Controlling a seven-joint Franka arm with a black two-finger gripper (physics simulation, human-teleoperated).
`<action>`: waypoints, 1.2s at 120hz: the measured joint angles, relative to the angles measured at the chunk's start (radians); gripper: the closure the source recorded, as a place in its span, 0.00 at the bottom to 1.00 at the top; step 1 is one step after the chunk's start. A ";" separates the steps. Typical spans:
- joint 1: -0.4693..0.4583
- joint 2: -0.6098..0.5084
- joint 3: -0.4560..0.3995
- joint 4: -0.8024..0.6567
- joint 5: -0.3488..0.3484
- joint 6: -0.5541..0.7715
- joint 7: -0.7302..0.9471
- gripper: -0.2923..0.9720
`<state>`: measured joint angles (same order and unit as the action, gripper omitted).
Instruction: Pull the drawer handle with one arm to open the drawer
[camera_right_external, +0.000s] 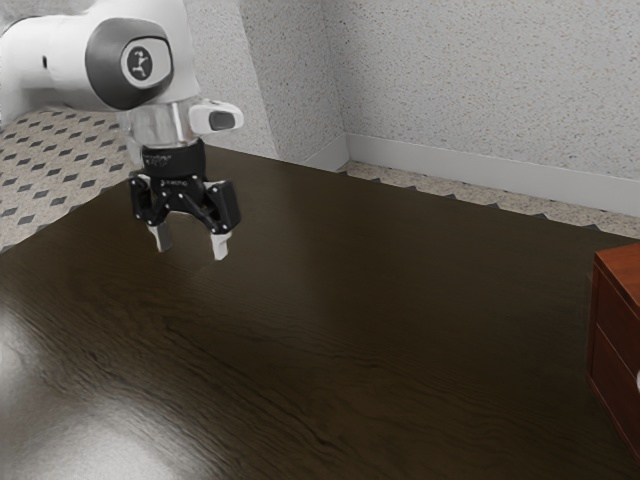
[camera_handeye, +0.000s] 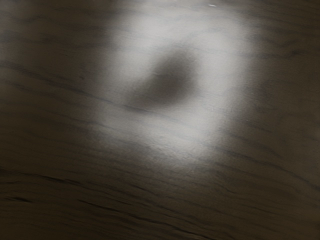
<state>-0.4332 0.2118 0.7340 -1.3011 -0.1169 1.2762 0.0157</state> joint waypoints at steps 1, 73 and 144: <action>0.000 0.000 0.000 0.000 -0.002 0.006 0.001 0.23; -0.297 -0.145 -0.066 0.136 0.077 0.156 -0.067 0.23; -0.507 -0.129 -0.201 -0.073 -0.042 0.253 -0.584 0.23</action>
<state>-0.9400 0.0831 0.5330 -1.3742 -0.1590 1.5296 -0.5687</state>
